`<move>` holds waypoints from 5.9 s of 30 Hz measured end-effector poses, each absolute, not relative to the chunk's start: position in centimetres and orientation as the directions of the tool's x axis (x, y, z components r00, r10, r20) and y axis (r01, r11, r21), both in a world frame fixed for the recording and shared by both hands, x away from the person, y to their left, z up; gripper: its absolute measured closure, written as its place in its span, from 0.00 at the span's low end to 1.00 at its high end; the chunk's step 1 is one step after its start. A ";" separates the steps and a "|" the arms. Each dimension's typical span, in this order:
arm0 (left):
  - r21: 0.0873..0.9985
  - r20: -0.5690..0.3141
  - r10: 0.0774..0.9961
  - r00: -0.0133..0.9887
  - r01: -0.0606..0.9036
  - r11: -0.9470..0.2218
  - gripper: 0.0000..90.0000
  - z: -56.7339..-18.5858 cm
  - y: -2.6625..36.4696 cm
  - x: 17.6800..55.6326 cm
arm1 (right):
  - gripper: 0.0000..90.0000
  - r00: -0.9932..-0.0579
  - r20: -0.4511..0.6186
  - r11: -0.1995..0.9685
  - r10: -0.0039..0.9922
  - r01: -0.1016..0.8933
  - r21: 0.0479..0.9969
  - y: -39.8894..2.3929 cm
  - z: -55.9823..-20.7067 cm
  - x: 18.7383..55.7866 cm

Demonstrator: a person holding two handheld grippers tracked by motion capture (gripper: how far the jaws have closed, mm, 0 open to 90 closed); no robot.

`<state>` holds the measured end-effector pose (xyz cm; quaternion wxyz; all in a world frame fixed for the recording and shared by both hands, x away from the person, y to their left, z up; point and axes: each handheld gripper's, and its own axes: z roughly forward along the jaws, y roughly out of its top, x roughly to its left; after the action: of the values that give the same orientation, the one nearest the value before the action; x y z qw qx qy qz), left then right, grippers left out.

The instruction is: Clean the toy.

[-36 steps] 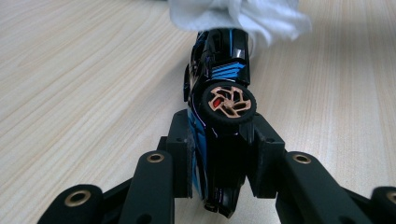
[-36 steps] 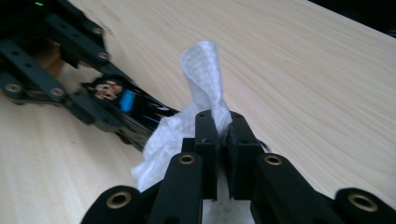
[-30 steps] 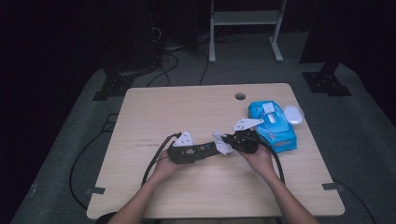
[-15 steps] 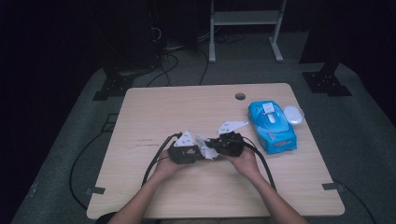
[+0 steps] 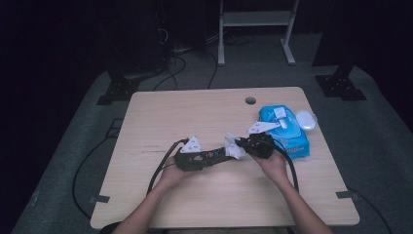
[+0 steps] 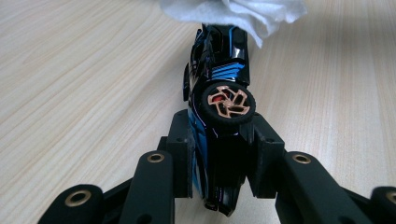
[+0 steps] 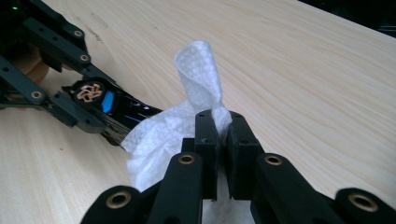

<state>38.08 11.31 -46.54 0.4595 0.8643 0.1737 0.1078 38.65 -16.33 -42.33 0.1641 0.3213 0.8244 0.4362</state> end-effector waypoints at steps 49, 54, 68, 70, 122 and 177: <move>0.782 0.040 0.383 0.923 0.209 -0.587 0.69 -45.2 9.6 39.4 | 0.93 -0.738 0.078 0.341 0.670 0.400 0.850 -17.3 -43.5 38.0; 0.773 0.057 0.376 0.925 0.197 -0.603 0.72 -44.7 10.1 39.0 | 0.93 -0.725 0.083 0.338 0.684 0.415 0.845 -17.6 -43.5 38.1; 0.767 0.014 0.400 0.916 0.247 -0.592 0.71 -44.6 13.5 38.5 | 0.93 -0.736 0.087 0.351 0.671 0.419 0.838 -17.3 -43.2 37.7; 0.752 0.021 0.407 0.913 0.254 -0.608 0.64 -44.5 13.0 38.7 | 0.93 -0.738 0.085 0.348 0.669 0.412 0.842 -17.5 -43.0 37.6; 0.797 0.073 0.327 0.942 0.141 -0.587 0.65 -40.7 7.8 37.1 | 0.93 -0.794 0.159 0.185 0.586 0.322 0.929 -16.7 -39.6 35.7; 0.829 0.067 0.321 0.945 0.126 -0.544 0.65 -40.0 7.8 36.7 | 0.93 -0.836 0.124 0.197 0.534 0.266 0.944 -15.0 -37.9 34.5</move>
<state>36.71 7.77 -40.03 0.4598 0.8723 0.1283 0.1060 34.52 -15.04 -37.95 0.1162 0.2613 0.7648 0.5773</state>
